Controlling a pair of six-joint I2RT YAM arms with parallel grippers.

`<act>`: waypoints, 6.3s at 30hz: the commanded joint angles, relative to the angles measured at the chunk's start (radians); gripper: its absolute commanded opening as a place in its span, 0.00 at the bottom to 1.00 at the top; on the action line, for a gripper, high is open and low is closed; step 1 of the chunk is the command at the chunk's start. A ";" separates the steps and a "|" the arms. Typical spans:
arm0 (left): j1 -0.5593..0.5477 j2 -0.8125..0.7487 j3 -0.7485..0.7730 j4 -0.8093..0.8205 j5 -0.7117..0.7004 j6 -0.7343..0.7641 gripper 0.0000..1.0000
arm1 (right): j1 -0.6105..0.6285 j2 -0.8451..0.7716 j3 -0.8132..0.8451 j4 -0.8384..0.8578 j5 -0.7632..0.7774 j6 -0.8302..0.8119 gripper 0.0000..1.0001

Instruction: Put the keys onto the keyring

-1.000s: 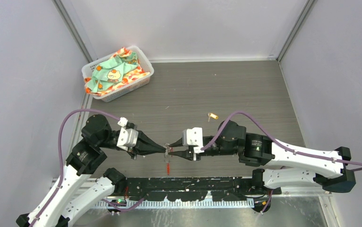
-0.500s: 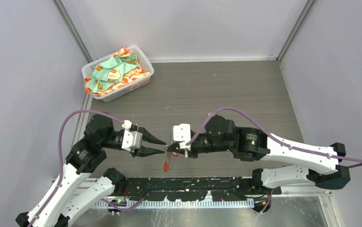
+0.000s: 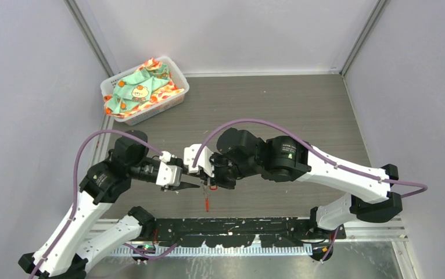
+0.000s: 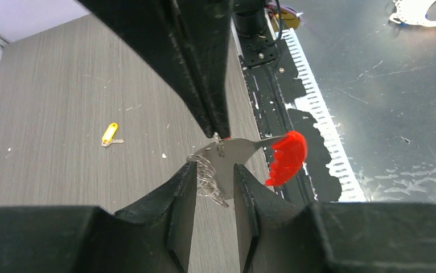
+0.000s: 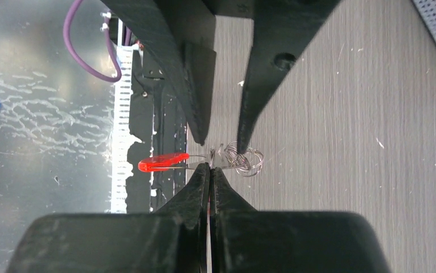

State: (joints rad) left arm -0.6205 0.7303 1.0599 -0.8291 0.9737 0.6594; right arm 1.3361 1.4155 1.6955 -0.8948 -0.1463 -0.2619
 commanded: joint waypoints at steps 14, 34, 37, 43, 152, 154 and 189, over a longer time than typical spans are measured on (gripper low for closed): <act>0.002 -0.054 -0.049 0.184 0.017 -0.189 0.33 | 0.006 0.024 0.065 -0.003 0.018 0.051 0.01; 0.001 -0.009 -0.012 0.079 0.010 -0.137 0.00 | 0.006 -0.005 0.011 0.087 0.003 0.061 0.05; 0.002 -0.018 -0.016 0.120 -0.003 -0.197 0.00 | 0.005 -0.090 -0.104 0.194 0.025 0.059 0.14; 0.002 -0.051 -0.068 0.367 0.023 -0.456 0.00 | -0.010 -0.318 -0.393 0.540 0.088 0.132 0.34; 0.002 0.053 -0.001 0.498 0.169 -0.646 0.00 | -0.172 -0.376 -0.266 0.340 -0.071 0.231 0.38; 0.002 0.064 0.002 0.540 0.181 -0.691 0.00 | -0.173 -0.407 -0.296 0.350 -0.072 0.233 0.40; 0.003 0.103 0.067 0.541 0.232 -0.745 0.00 | -0.174 -0.365 -0.303 0.339 -0.279 -0.108 0.29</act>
State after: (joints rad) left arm -0.6197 0.8444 1.0805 -0.3008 1.1904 -0.0788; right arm 1.1629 1.0271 1.3285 -0.4995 -0.3882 -0.3000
